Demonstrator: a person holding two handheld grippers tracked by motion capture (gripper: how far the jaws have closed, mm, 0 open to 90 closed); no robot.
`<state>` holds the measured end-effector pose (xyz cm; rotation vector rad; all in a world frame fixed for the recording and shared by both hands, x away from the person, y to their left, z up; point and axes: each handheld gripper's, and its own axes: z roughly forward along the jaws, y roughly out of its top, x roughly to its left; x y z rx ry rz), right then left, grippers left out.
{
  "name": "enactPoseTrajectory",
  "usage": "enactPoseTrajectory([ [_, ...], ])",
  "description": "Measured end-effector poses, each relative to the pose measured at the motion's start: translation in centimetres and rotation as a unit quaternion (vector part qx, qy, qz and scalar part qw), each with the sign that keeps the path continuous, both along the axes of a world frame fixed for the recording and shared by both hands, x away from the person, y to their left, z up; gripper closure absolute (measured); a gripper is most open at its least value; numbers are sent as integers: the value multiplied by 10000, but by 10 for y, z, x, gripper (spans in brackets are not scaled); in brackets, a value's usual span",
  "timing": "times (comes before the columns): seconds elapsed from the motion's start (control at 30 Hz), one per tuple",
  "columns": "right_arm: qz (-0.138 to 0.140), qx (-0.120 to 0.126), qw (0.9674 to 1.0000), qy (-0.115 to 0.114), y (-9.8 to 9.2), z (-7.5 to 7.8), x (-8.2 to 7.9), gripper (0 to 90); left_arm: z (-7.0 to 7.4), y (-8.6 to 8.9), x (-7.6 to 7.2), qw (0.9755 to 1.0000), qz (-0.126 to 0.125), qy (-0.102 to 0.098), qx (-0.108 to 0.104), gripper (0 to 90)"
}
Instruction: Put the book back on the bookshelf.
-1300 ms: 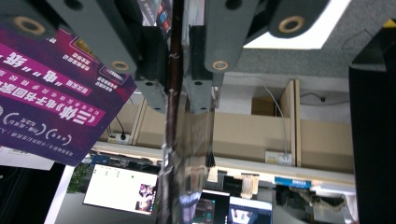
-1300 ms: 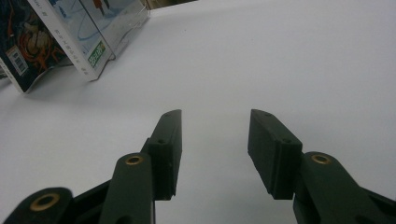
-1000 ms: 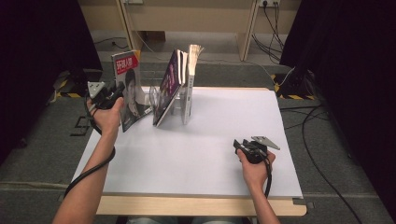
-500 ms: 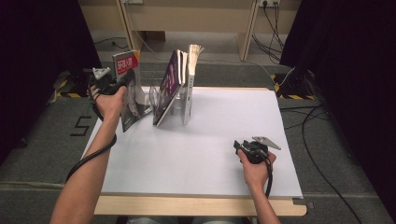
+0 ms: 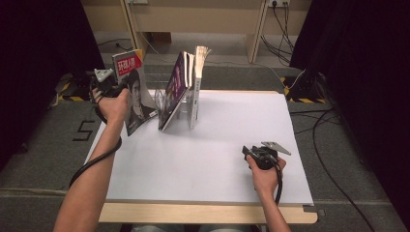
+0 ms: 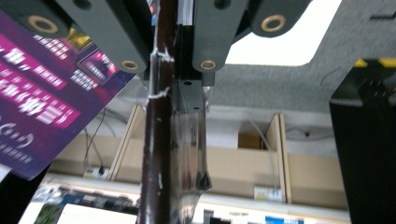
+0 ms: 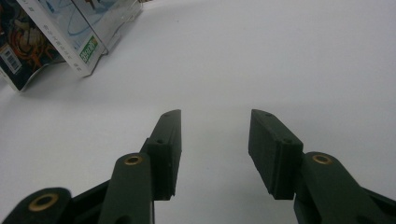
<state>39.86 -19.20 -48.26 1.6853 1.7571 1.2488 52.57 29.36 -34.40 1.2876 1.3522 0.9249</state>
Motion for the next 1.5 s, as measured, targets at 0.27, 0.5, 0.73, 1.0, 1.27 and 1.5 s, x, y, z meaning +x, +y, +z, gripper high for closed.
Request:
enactPoseTrajectory([
  [0.27,22,-46,10000,-38,0,0,0,550,8,-6,-2,9984,-41,-550,131,865],
  [0.5,5,-33,10000,-12,0,-2,1,550,9,-3,4,9972,29,-748,77,866],
  [0.73,32,-110,9999,-39,0,-3,2,550,-6,-7,11,9960,-22,-897,-1,864],
  [1.0,30,-45,10000,7,0,-4,2,550,-30,-7,10,9949,66,-1000,61,860],
  [1.27,68,-94,9999,-14,2,-3,2,549,-25,-3,12,9974,88,-703,-121,741],
  [1.5,79,-51,10000,29,3,-4,2,549,-21,-2,12,9989,82,-452,-122,749],
])
